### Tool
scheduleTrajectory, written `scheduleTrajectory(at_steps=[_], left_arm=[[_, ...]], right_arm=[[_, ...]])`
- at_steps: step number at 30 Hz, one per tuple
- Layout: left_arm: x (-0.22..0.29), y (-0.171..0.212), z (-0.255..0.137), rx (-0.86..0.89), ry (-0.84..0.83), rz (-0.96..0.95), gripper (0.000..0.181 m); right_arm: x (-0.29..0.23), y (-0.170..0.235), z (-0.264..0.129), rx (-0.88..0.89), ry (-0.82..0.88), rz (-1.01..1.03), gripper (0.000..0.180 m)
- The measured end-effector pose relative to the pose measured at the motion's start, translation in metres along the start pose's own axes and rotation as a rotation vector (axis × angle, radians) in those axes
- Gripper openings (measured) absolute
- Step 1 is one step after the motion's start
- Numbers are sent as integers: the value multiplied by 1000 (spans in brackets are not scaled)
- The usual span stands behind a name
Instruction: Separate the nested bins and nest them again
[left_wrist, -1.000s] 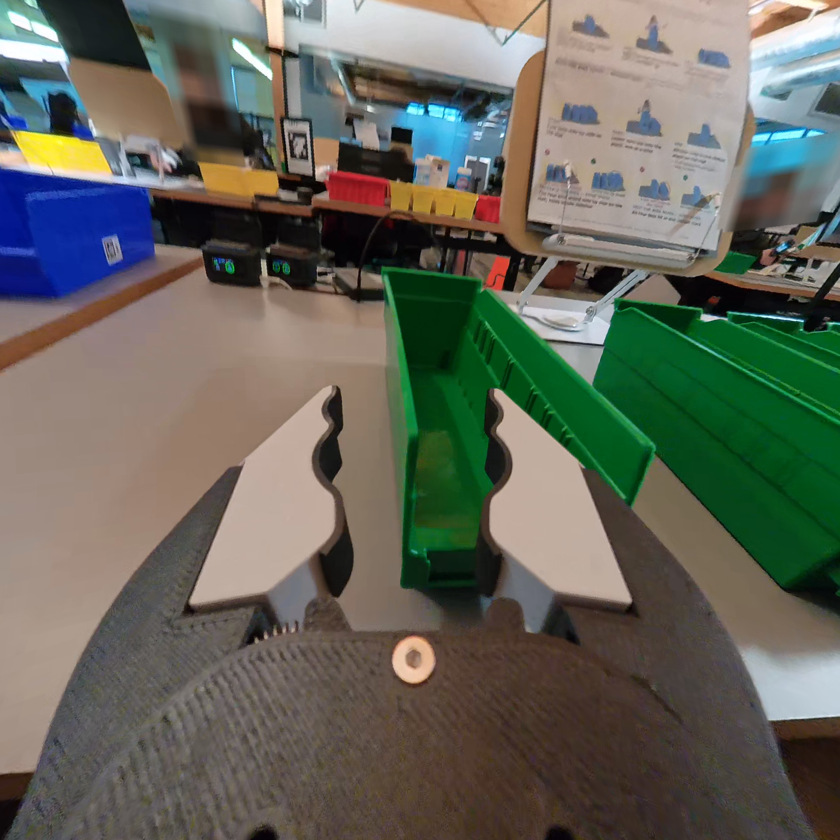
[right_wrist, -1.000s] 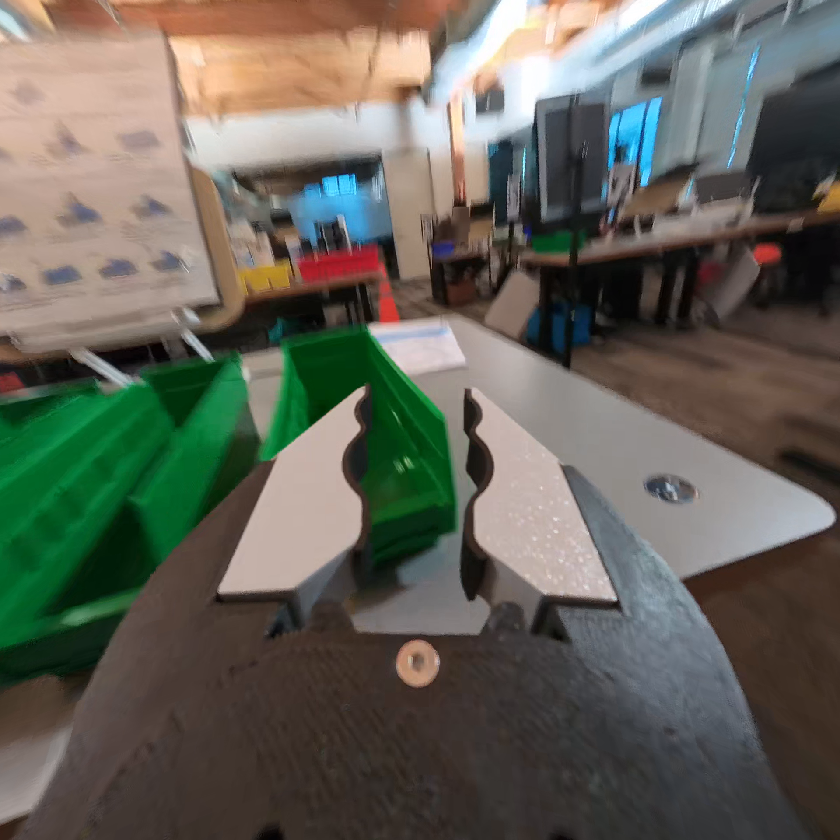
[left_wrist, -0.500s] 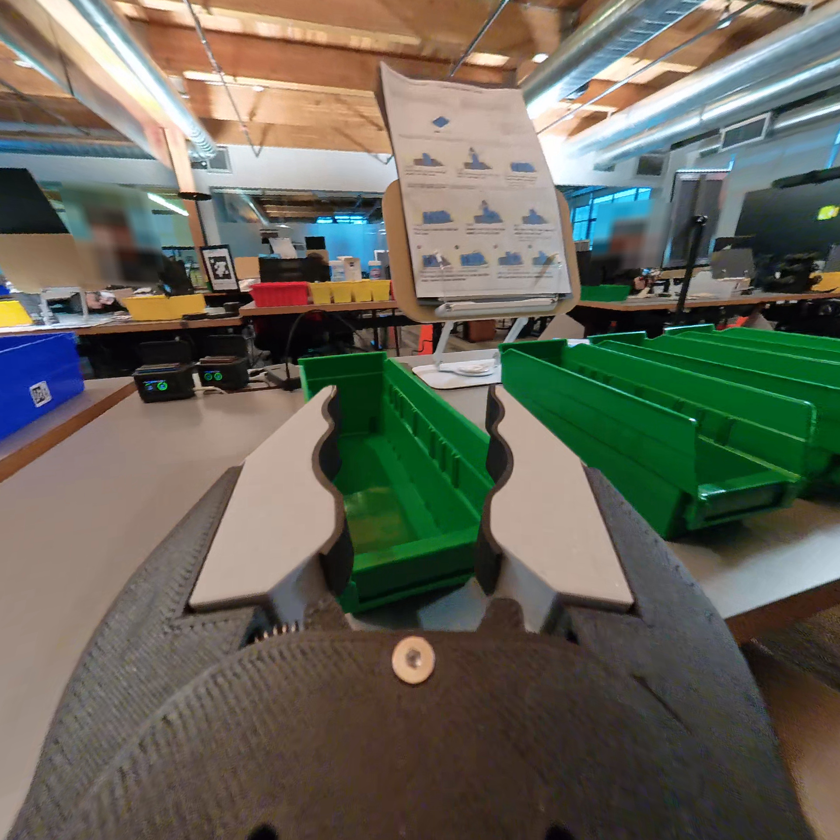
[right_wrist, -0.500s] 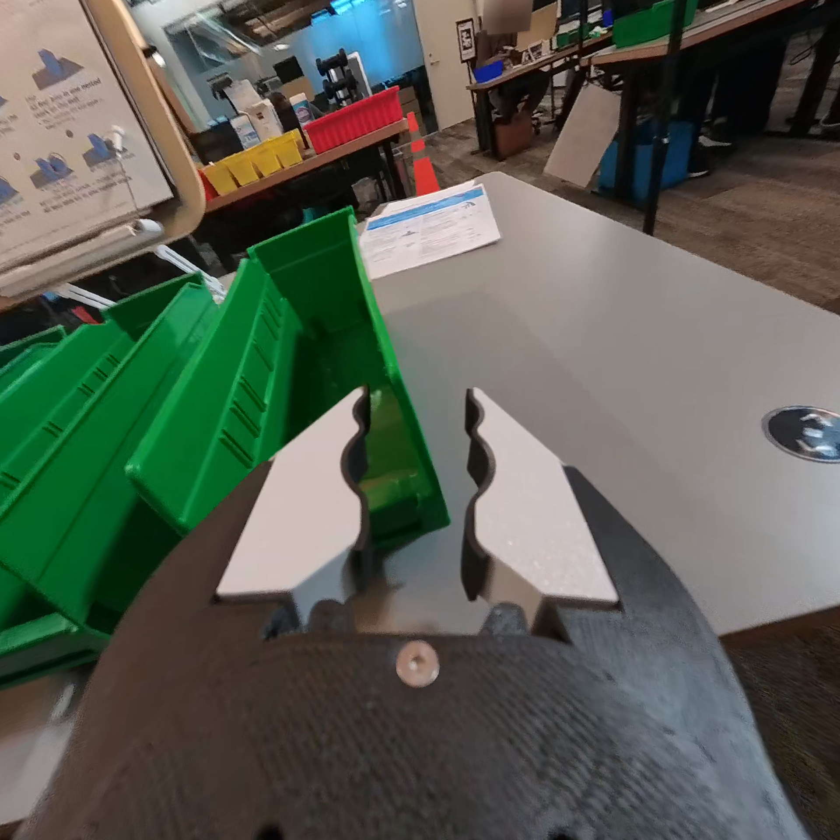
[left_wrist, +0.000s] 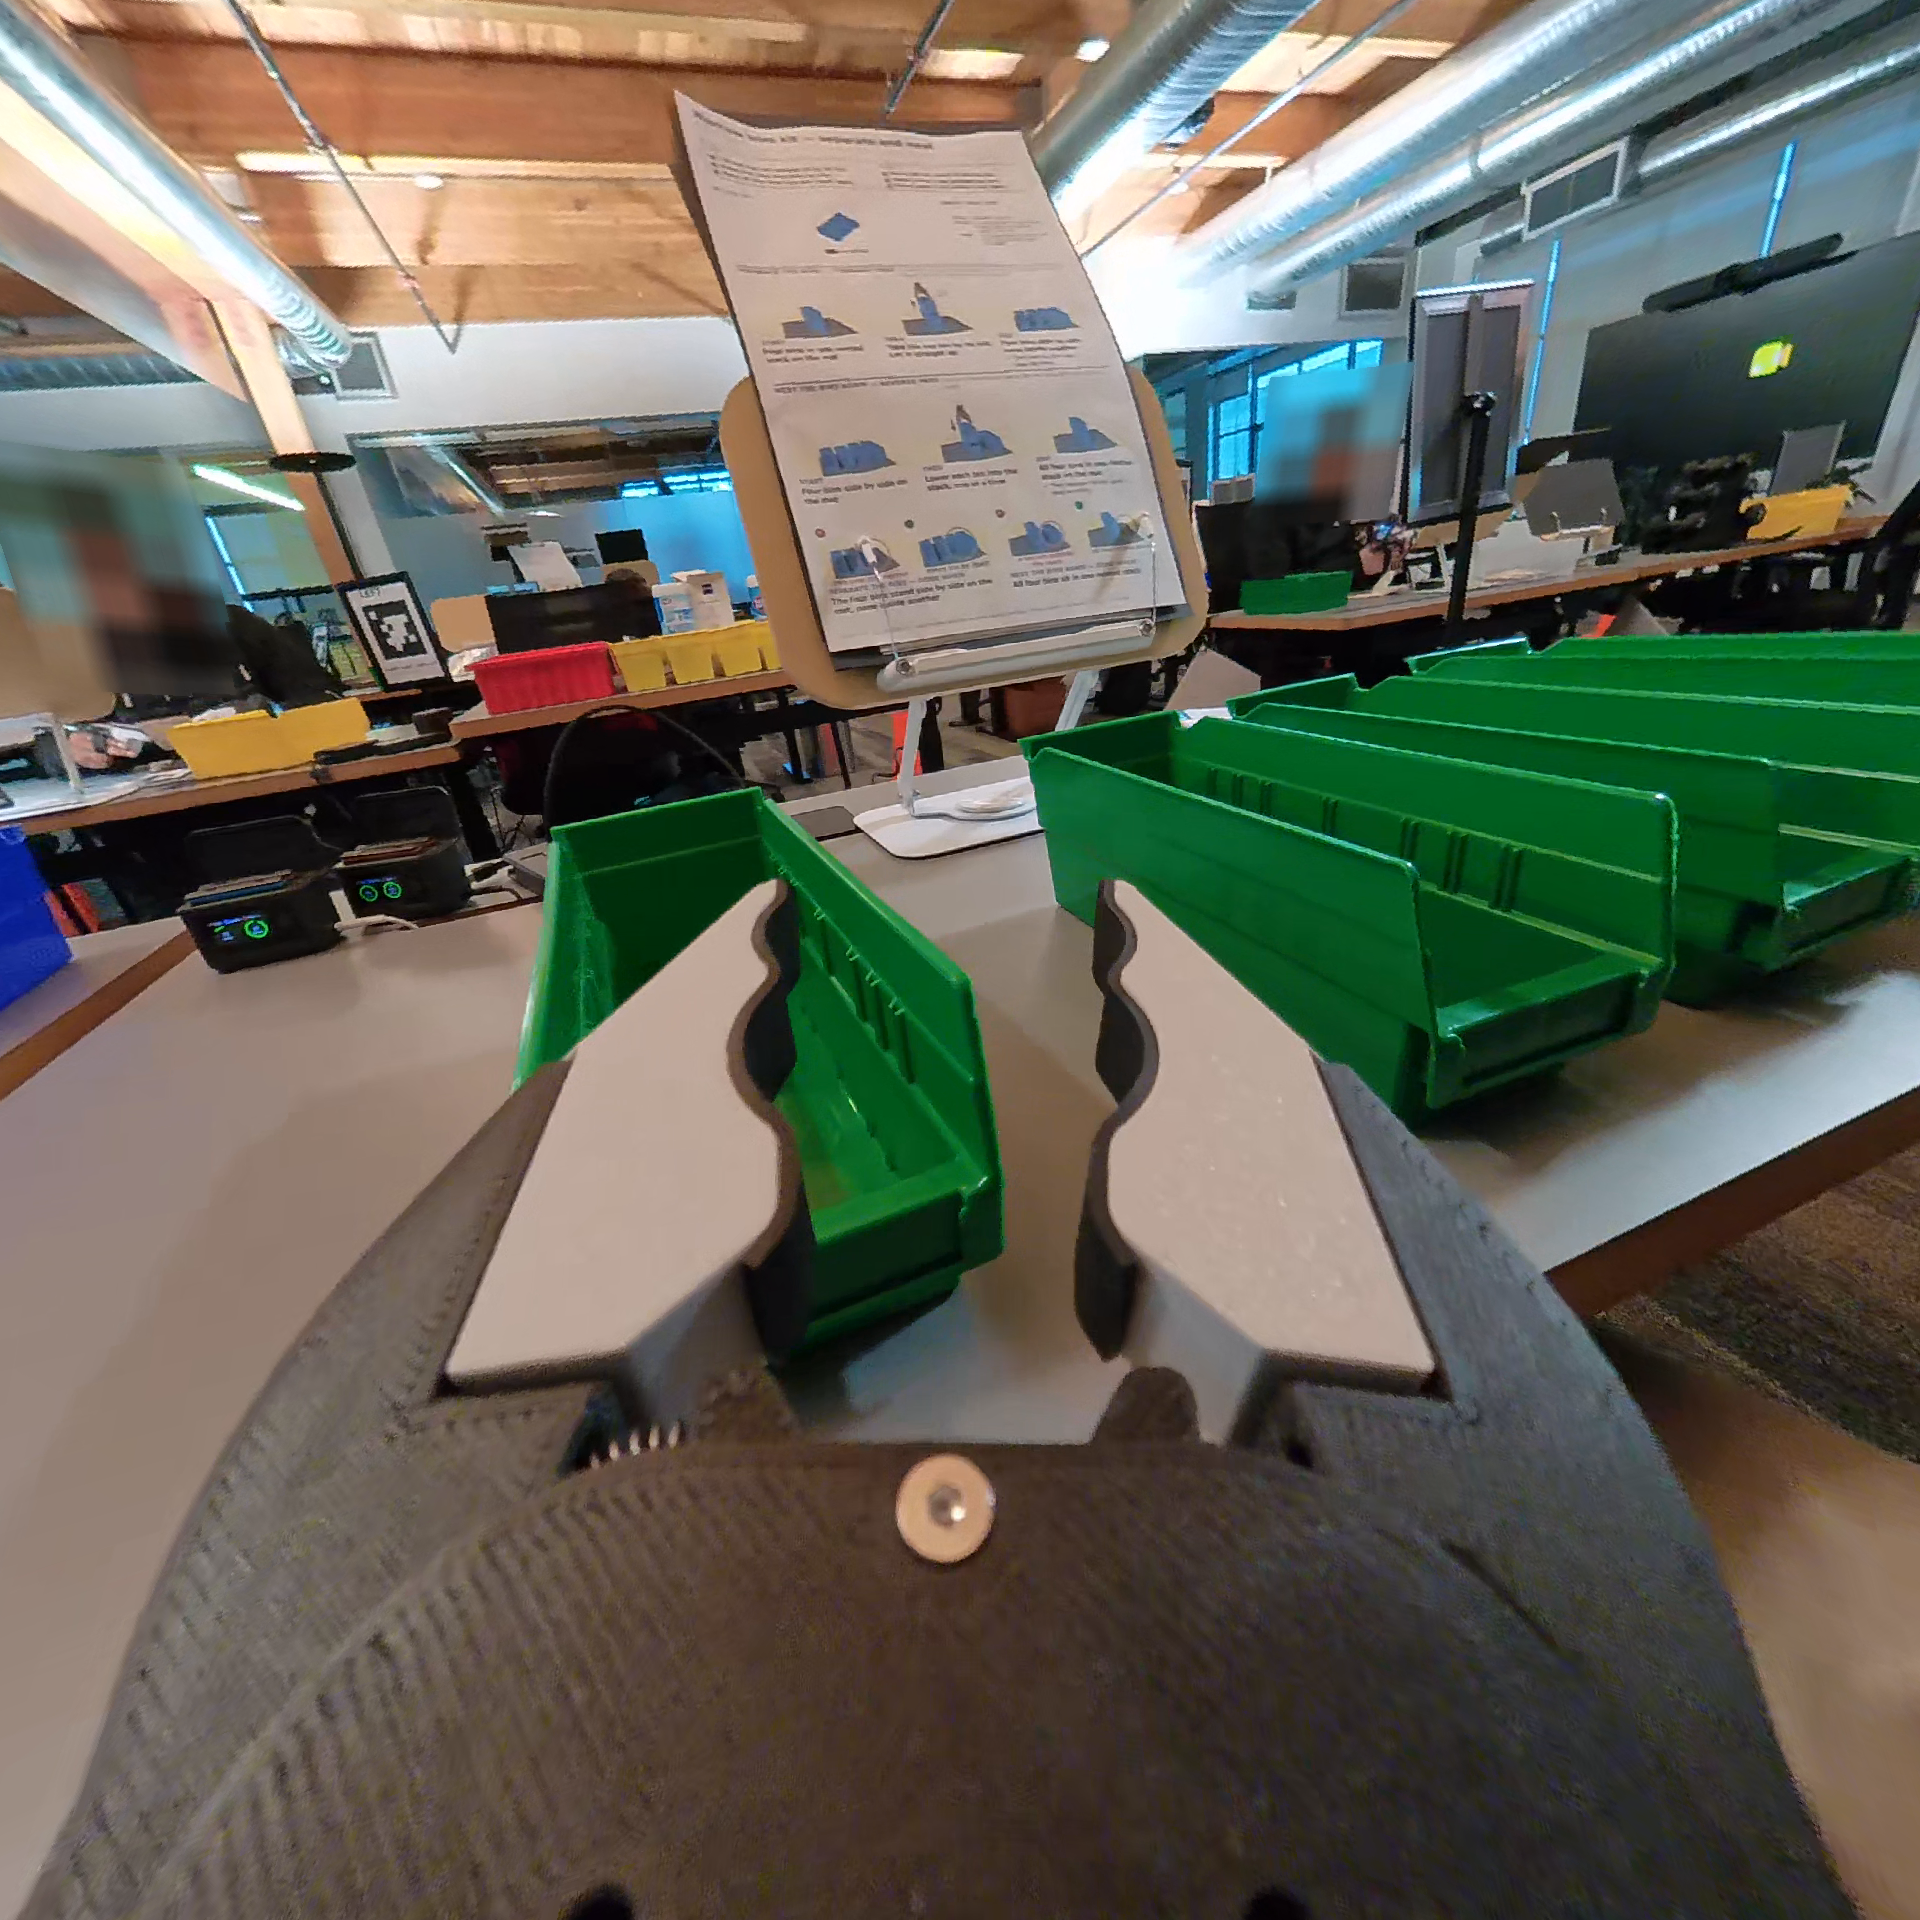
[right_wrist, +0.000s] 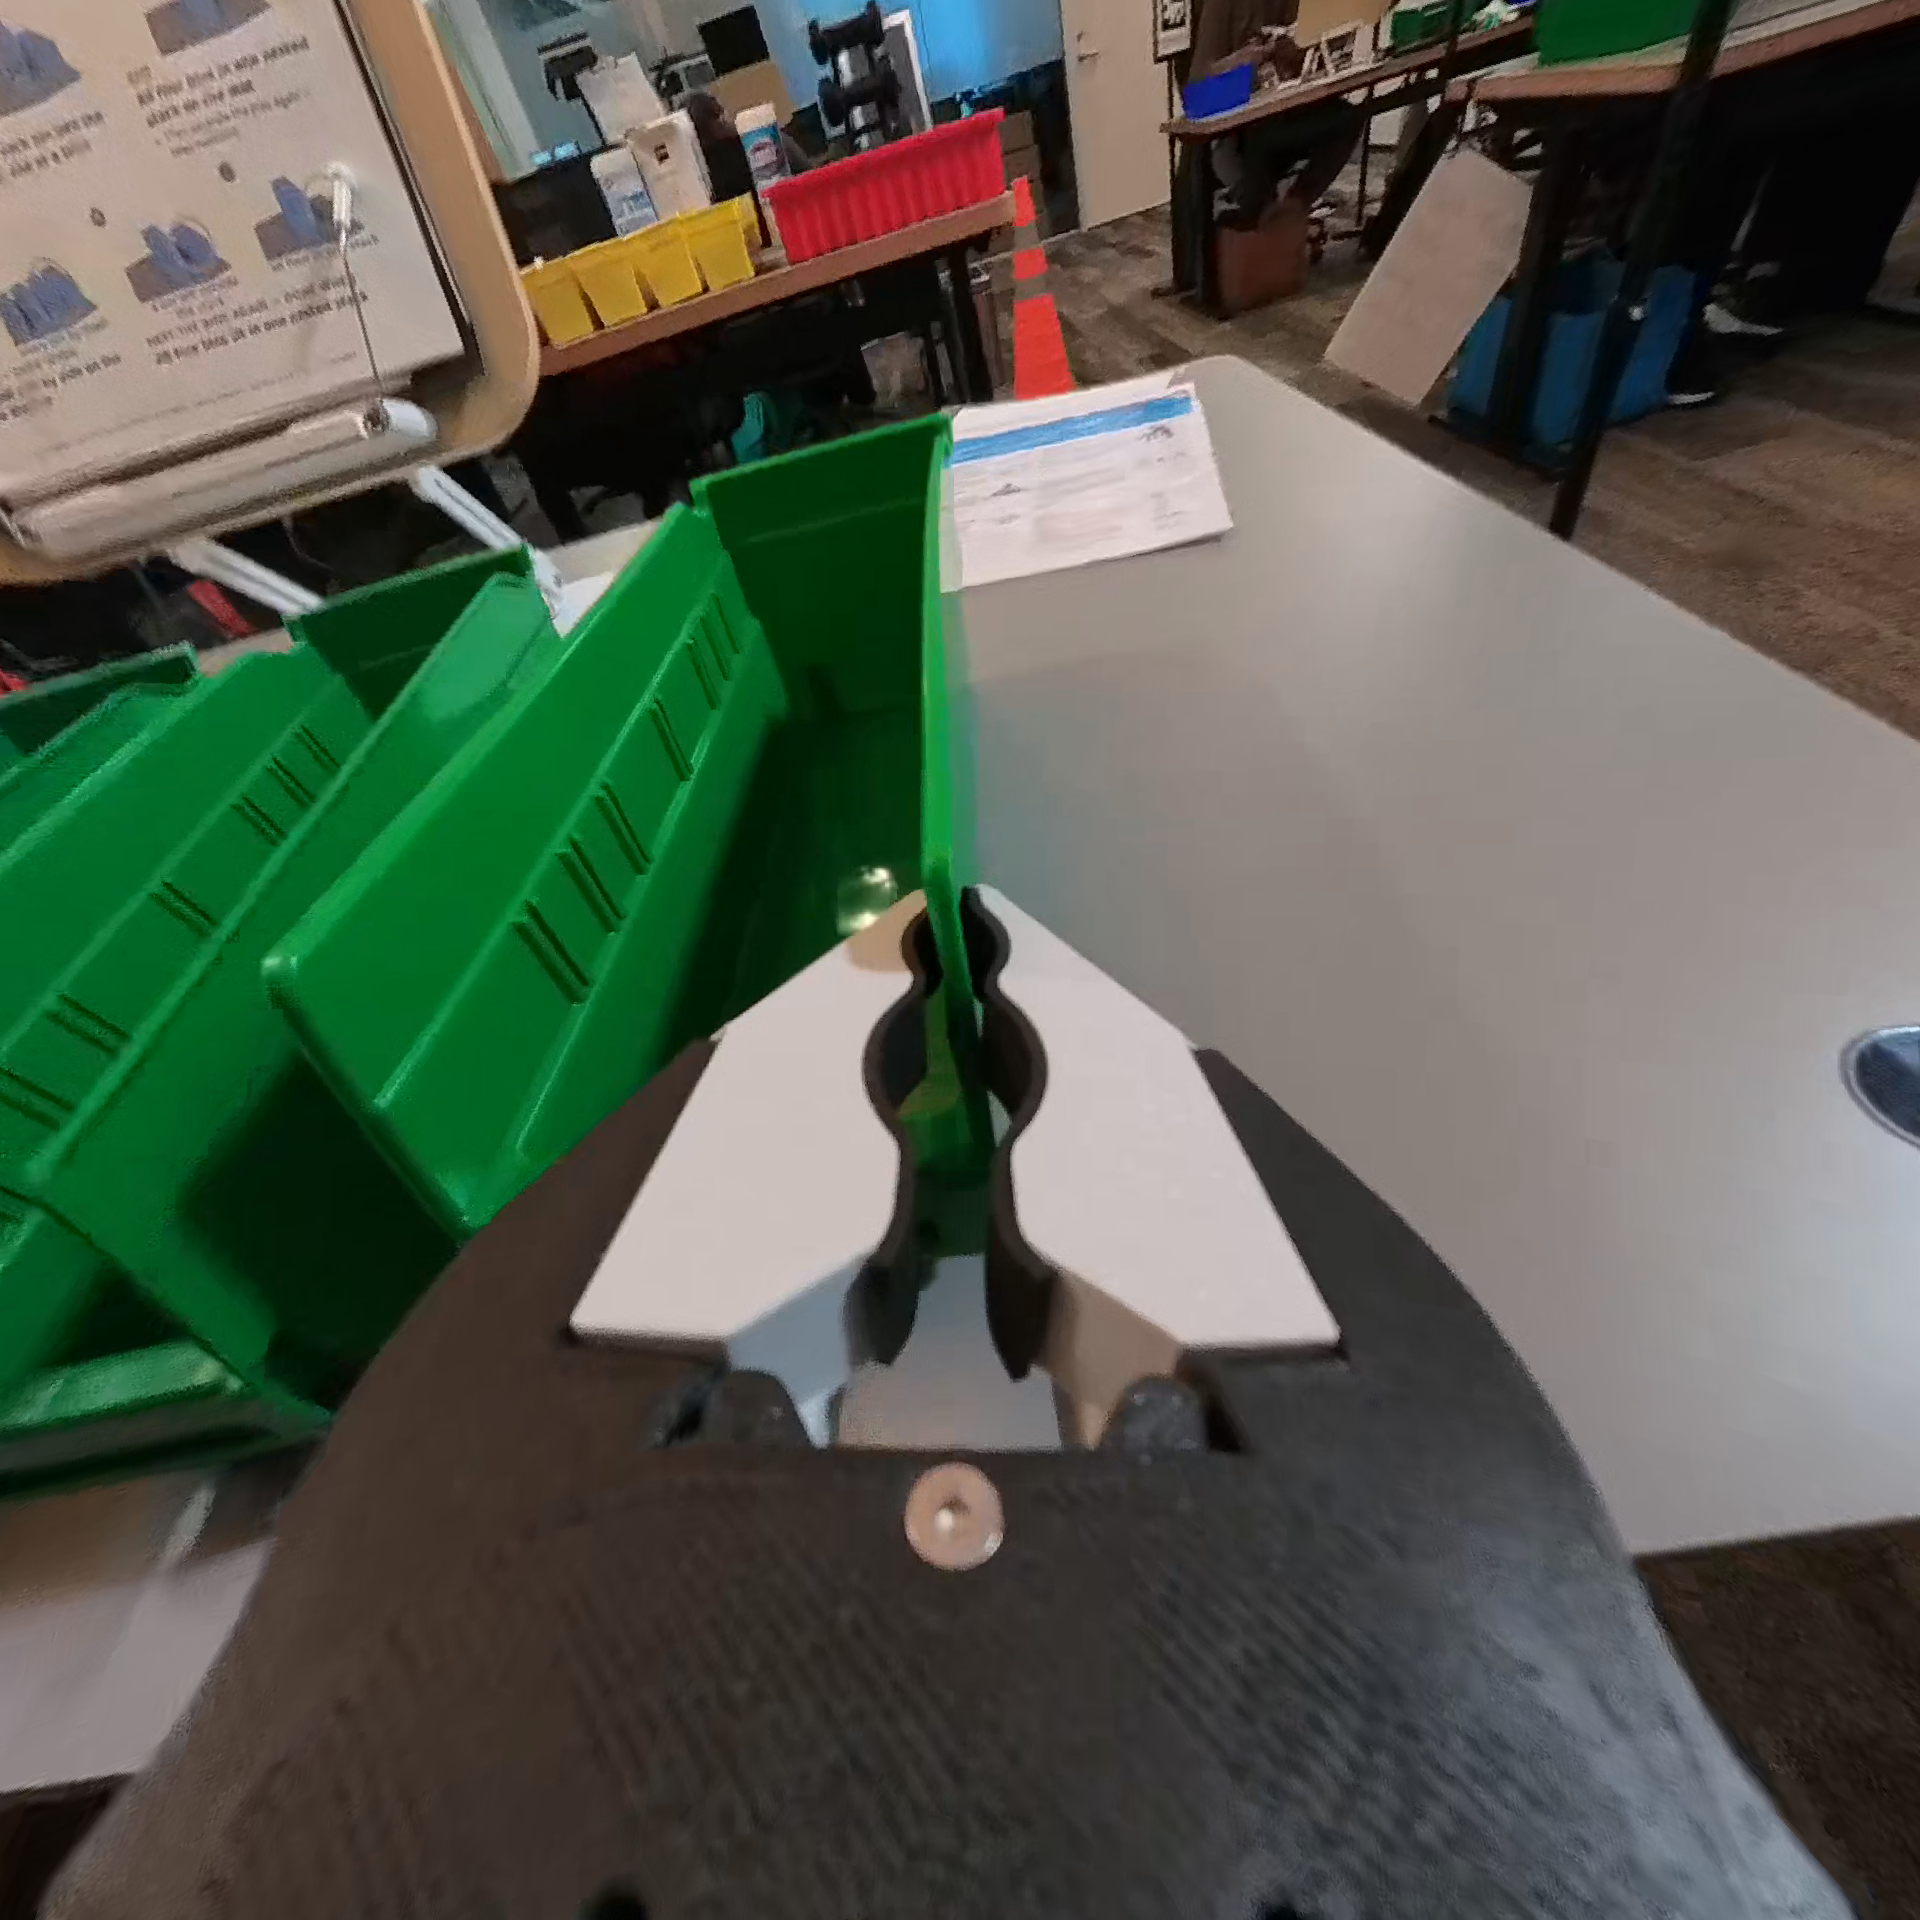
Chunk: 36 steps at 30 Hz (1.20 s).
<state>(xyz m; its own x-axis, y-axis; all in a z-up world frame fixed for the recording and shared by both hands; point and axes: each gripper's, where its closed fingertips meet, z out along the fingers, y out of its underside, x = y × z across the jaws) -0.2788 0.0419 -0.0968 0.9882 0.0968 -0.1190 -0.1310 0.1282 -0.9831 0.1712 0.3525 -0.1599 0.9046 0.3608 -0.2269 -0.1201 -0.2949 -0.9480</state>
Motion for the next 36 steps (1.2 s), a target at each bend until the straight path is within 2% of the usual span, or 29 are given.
scheduleTrajectory(at_steps=[4,7,10,13,18,22,26,31,36], left_arm=[[5,-2,4,9,19,-4,54],[14,-3,8,13,46,-23,54],[36,-7,13,11,103,-92,54],[77,-14,15,-8,200,-251,53],[153,-33,4,-38,360,-412,51],[179,-53,-9,-12,411,-447,59],[152,-52,-10,11,309,-495,57],[109,-37,-12,3,189,-502,32],[68,-18,-9,-76,119,-677,7]], right_arm=[[8,-27,-22,106,53,64,2],[3,-62,-54,246,75,51,2],[-35,-97,-91,388,58,-87,2],[-102,-110,-115,472,-22,-180,1],[-237,-84,-138,483,-206,-253,1],[-320,-52,-160,481,-326,-337,1],[-361,-28,-173,513,-358,-423,2],[-399,-1,-177,505,-460,-467,5],[-433,26,-182,482,-589,-553,22]])
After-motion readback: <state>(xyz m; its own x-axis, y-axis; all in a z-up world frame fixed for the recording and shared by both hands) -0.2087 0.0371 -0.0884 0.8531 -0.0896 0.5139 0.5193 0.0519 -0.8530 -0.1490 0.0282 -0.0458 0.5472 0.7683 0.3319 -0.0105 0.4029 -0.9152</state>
